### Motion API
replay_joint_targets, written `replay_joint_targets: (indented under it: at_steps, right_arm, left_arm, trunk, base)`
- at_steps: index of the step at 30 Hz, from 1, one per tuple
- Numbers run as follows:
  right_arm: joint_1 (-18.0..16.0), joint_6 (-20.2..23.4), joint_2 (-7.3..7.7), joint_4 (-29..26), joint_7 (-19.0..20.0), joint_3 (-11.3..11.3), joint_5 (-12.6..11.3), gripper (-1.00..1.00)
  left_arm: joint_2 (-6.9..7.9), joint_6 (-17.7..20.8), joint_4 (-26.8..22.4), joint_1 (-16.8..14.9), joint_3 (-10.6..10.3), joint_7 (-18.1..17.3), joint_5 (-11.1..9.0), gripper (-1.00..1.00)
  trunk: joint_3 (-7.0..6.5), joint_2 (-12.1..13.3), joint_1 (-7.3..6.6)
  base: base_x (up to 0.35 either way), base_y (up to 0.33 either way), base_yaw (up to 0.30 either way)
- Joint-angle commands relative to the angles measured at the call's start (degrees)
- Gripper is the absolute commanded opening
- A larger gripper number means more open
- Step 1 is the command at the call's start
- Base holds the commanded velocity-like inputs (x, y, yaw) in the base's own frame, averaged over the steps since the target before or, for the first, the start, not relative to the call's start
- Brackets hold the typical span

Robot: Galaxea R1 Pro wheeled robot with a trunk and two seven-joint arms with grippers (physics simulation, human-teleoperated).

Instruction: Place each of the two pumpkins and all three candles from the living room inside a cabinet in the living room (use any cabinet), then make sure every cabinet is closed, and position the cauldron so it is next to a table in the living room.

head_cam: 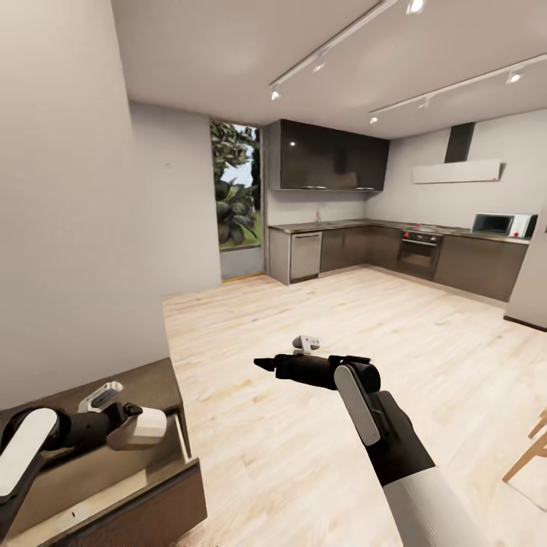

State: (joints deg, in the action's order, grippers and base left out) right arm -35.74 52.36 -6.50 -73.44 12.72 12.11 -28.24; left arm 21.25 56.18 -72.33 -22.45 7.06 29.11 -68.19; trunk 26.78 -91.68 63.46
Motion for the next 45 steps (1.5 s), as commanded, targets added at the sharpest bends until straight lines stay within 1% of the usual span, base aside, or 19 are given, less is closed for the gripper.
replay_joint_targets:
  at_steps: [1,12,19,25,31,36,45]
  right_arm:
    - [-0.03,0.20,-0.01,-0.03,0.47,-0.06,0.47,1.00]
    - [-0.03,0.20,0.00,-0.03,0.47,0.02,0.55,1.00]
    - [-0.03,0.20,-0.02,-0.03,0.47,0.02,0.55,1.00]
    - [-0.03,0.20,-0.01,-0.05,0.47,0.02,0.57,1.00]
    - [-0.03,0.08,-0.16,-0.27,0.52,0.09,0.79,1.00]
    - [-0.03,0.09,0.10,-0.20,0.54,0.42,0.78,1.00]
    - [-0.03,0.13,0.25,-0.85,0.52,0.24,0.75,1.00]
  left_arm:
    - [-0.01,0.16,-0.05,-0.05,0.01,0.50,-0.62,-1.00]
    - [0.00,0.09,-0.07,-0.05,-0.03,0.56,-0.55,-1.00]
    - [-0.04,0.07,-0.01,-0.05,-0.04,0.59,-0.60,-1.00]
    - [-0.07,-0.01,-0.15,-0.05,-0.84,0.59,-0.54,-1.00]
    - [-0.07,-0.02,-0.16,-0.05,-0.90,0.59,-0.54,-1.00]
    - [-0.07,-0.02,-0.11,-0.05,-0.91,0.67,-0.56,-1.00]
    - [-0.07,-0.02,-0.58,-0.05,-0.96,0.68,-0.59,-1.00]
  trunk:
    - [0.07,-0.04,0.00]
    - [0.07,-0.04,0.00]
    - [0.07,-0.04,0.00]
    - [0.07,-0.04,0.00]
    - [0.07,-0.04,0.00]
    - [0.07,-0.04,0.00]
    - [0.07,-0.04,0.00]
  base:
    - [0.050,-0.273,0.269]
    - [0.096,-0.256,0.269]
    - [0.164,-0.150,0.269]
    - [0.173,-0.138,0.269]
    - [0.173,-0.138,0.269]
    - [0.161,-0.126,0.264]
    - [0.107,-0.076,0.058]
